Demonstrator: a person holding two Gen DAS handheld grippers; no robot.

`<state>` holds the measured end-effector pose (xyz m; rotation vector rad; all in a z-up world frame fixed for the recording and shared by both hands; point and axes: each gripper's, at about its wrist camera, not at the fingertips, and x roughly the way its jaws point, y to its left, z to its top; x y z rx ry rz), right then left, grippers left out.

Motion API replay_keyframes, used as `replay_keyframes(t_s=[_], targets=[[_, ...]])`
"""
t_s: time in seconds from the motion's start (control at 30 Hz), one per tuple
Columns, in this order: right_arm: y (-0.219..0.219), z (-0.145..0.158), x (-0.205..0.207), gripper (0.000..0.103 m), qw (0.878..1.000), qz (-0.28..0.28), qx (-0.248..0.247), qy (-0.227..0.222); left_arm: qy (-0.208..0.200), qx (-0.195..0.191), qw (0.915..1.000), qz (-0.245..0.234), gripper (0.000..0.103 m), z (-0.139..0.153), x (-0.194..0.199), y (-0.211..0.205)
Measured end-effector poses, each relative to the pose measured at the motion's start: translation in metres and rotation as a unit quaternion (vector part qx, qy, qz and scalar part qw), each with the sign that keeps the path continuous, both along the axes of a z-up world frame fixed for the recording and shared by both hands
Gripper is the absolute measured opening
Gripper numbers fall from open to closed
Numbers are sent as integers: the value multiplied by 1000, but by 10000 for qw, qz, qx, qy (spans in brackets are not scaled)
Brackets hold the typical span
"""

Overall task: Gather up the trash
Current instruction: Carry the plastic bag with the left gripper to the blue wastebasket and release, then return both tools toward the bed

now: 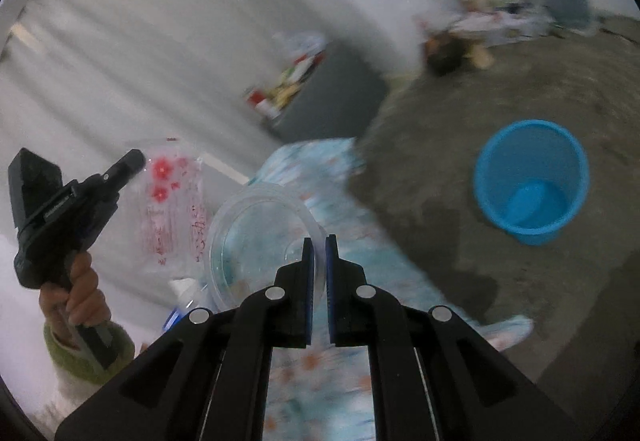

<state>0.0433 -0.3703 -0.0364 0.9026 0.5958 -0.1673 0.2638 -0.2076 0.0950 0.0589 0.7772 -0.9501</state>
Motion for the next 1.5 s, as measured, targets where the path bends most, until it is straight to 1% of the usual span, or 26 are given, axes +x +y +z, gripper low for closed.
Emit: replay_keyframes(t_s=[0.07,0.13,0.23,0.3,0.33,0.47,0.53,0.57,0.63,0.67,0.7,0.73,0.77,0.8,0.83,0.9,1.03,1.1,1.17,1.23,1.3,1.33,1.4,1.43,1.47,1.5], targets=[[-25,-13,-9,6,9993,-351,89,95,147,23,9998,-159,0,-17,9,-30],[-44,-24,-16,6,9978,-631,120,184,394,91,9984,-383,0,-42,18,-72],[-79,-51,-27,6,9915,-1211,143,451,632,323,9956,-620,1,-81,26,-127],[-99,-68,-33,6,9866,-1484,129,671,752,495,9931,-750,1,-107,25,-164],[-112,-82,-33,6,9832,-1619,146,825,809,537,9920,-808,1,-119,25,-178],[-149,-126,-23,6,9732,-1901,362,1241,1034,772,9867,-988,1,-166,28,-232],[-166,-146,-15,6,9689,-1971,469,1417,1123,850,9852,-978,1,-186,34,-250],[-173,-154,-14,6,9677,-2003,524,1435,1177,876,9845,-959,1,-193,38,-256],[-192,-173,-5,6,9665,-2020,634,1451,1174,1004,9845,-834,8,-211,46,-273],[-198,-180,-3,8,9657,-2035,654,1476,1164,1055,9847,-756,29,-218,52,-279],[-206,-189,-2,16,9648,-2029,672,1529,1142,1133,9849,-646,54,-224,57,-282],[-214,-201,5,27,9623,-2026,712,1667,1108,1168,9854,-553,59,-228,60,-290],[-219,-209,6,46,9594,-2061,731,1782,1076,1159,9863,-464,59,-230,62,-290],[-223,-217,6,47,9552,-2149,726,1901,1115,1152,9861,-429,59,-232,65,-290],[-225,-221,6,47,9529,-2200,709,1964,1179,1141,9855,-426,59,-232,66,-289],[-224,-223,2,47,9523,-2216,735,1967,1236,1081,9855,-421,59,-227,67,-282],[-211,-208,-9,47,9565,-2233,556,1794,1131,1024,9871,-493,59,-205,64,-267],[-202,-192,-13,50,9581,-2243,384,1738,1102,894,9886,-496,60,-184,60,-253],[-190,-170,-15,53,9600,-2227,153,1691,1087,722,9902,-492,61,-162,55,-238],[-174,-142,-14,60,9618,-2185,-224,1635,1021,485,9923,-514,65,-133,46,-215],[-159,-119,-10,72,9630,-2107,-560,1584,873,260,9944,-537,68,-104,36,-188],[-147,-102,-7,74,9639,-2024,-815,1523,789,198,9952,-537,70,-92,30,-176],[-131,-77,-3,84,9634,-1917,-1179,1458,604,150,9969,-473,71,-68,17,-146],[-117,-61,-1,86,9617,-1857,-1447,1403,550,146,9975,-415,71,-60,12,-133],[-106,-47,1,90,9597,-1810,-1652,1373,512,99,9982,-302,76,-50,6,-112],[-96,-35,2,93,9574,-1764,-1845,1350,522,7,9984,-194,84,-42,1,-95]])
